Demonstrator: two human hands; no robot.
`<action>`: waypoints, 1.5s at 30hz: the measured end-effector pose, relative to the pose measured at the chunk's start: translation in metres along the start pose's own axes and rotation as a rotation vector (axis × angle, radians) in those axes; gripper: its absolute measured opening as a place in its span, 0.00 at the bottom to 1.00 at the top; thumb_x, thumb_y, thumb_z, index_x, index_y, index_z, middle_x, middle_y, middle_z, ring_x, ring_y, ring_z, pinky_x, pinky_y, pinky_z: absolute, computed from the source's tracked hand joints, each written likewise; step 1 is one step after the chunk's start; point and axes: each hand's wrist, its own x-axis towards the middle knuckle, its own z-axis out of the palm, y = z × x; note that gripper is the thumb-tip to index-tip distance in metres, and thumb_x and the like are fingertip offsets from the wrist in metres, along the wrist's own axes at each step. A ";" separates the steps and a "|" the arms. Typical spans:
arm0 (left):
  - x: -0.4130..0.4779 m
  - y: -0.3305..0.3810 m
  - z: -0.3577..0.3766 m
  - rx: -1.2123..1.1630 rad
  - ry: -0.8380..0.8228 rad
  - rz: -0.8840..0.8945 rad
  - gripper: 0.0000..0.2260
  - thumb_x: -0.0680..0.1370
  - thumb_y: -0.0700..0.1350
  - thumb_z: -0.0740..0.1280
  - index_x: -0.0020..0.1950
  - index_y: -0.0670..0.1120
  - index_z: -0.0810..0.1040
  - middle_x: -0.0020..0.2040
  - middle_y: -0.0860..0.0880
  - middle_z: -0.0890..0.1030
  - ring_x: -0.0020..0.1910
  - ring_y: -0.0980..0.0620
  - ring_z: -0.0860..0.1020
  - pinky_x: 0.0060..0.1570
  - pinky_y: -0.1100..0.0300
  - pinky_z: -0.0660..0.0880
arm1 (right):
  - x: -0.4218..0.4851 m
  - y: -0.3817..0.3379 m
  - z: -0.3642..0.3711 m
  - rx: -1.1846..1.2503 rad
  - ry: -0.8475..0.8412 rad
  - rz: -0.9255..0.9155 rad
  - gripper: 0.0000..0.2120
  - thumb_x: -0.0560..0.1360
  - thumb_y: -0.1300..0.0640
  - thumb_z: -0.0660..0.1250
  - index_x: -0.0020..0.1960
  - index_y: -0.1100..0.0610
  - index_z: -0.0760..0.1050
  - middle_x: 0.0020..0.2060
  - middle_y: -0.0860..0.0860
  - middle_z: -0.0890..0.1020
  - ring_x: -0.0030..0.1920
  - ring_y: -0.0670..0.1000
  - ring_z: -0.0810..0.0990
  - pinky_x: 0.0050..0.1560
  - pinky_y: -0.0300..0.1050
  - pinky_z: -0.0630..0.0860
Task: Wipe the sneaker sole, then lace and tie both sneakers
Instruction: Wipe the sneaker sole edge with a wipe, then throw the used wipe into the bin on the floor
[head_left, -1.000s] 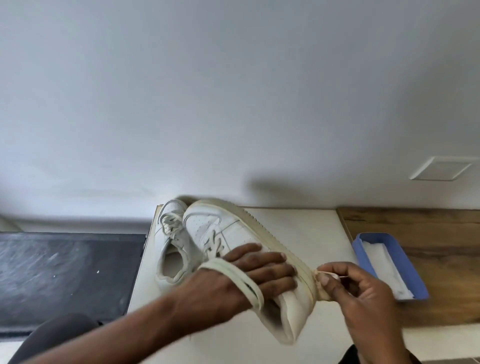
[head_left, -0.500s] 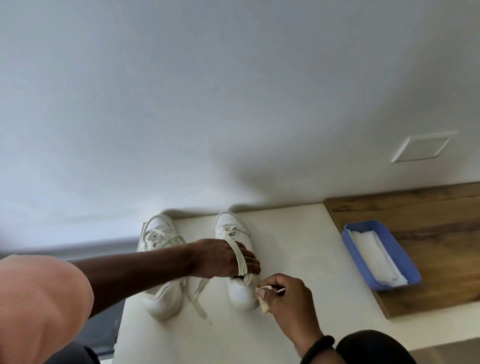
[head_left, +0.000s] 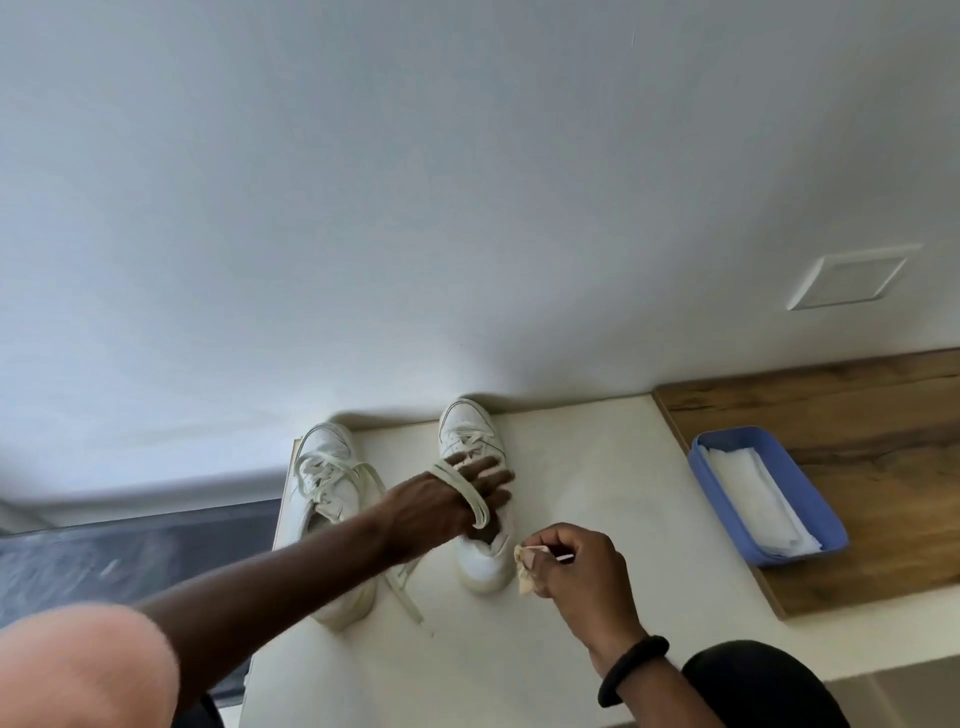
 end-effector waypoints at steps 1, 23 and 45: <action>-0.004 0.008 -0.006 -0.072 0.029 -0.116 0.21 0.77 0.41 0.66 0.71 0.46 0.78 0.76 0.45 0.74 0.75 0.43 0.73 0.70 0.47 0.75 | 0.000 -0.001 -0.001 0.039 0.009 0.000 0.05 0.72 0.59 0.75 0.38 0.52 0.84 0.33 0.47 0.86 0.37 0.49 0.84 0.42 0.49 0.84; 0.104 0.147 -0.137 -1.727 0.374 -0.938 0.04 0.79 0.38 0.73 0.50 0.45 0.86 0.44 0.43 0.88 0.44 0.49 0.87 0.41 0.61 0.82 | -0.042 -0.032 -0.118 0.626 0.260 -0.160 0.04 0.74 0.64 0.73 0.47 0.57 0.84 0.43 0.55 0.87 0.45 0.55 0.86 0.41 0.43 0.80; 0.212 0.515 -0.160 -1.509 -0.516 -0.041 0.03 0.76 0.41 0.77 0.45 0.48 0.87 0.37 0.50 0.88 0.38 0.46 0.87 0.45 0.49 0.85 | -0.354 0.193 -0.312 0.627 1.012 0.197 0.07 0.73 0.70 0.72 0.49 0.61 0.81 0.41 0.57 0.84 0.39 0.51 0.83 0.42 0.44 0.81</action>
